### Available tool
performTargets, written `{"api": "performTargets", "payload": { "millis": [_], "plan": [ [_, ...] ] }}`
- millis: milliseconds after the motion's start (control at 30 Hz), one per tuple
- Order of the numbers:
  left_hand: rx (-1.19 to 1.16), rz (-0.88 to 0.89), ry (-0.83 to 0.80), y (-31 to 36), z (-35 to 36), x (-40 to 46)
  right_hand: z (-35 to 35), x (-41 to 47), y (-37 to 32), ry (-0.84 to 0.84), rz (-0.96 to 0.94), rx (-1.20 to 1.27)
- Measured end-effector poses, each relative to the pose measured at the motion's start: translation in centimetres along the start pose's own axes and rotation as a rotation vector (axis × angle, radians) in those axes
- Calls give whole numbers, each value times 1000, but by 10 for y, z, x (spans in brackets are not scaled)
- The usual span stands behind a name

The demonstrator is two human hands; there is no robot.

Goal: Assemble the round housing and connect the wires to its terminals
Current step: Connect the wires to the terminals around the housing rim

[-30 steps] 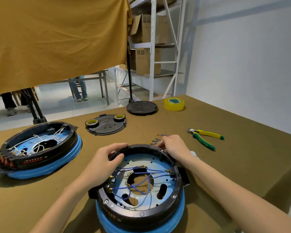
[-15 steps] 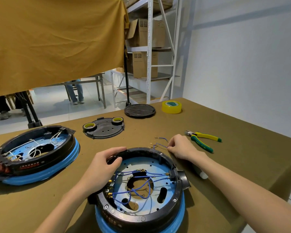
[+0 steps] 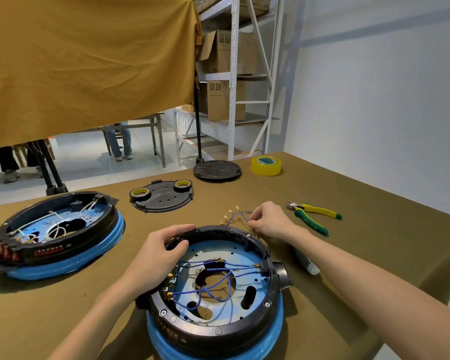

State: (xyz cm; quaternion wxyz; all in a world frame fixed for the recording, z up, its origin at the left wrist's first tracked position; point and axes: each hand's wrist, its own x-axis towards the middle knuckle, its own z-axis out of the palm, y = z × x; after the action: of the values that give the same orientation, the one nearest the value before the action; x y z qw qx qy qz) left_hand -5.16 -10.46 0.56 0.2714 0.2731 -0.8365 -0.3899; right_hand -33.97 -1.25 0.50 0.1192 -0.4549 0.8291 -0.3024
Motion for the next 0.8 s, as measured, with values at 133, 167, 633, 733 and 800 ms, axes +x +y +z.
{"api": "performTargets", "payload": {
  "millis": [133,167,633,733,800],
  "plan": [
    [10,5,5,0,0,1,8,15,7,91,21,-208],
    [8,7,6,0,0,1,7,19,7,147,28,-255],
    [-44,13,-8,-3,0,2,18,21,-19,295,-132,-46],
    [-54,46,45,2,2,1,8,-10,-46,363,-307,209],
    [-85,89,179,9,2,0,5,-34,-64,329,-428,283]
  ]
}}
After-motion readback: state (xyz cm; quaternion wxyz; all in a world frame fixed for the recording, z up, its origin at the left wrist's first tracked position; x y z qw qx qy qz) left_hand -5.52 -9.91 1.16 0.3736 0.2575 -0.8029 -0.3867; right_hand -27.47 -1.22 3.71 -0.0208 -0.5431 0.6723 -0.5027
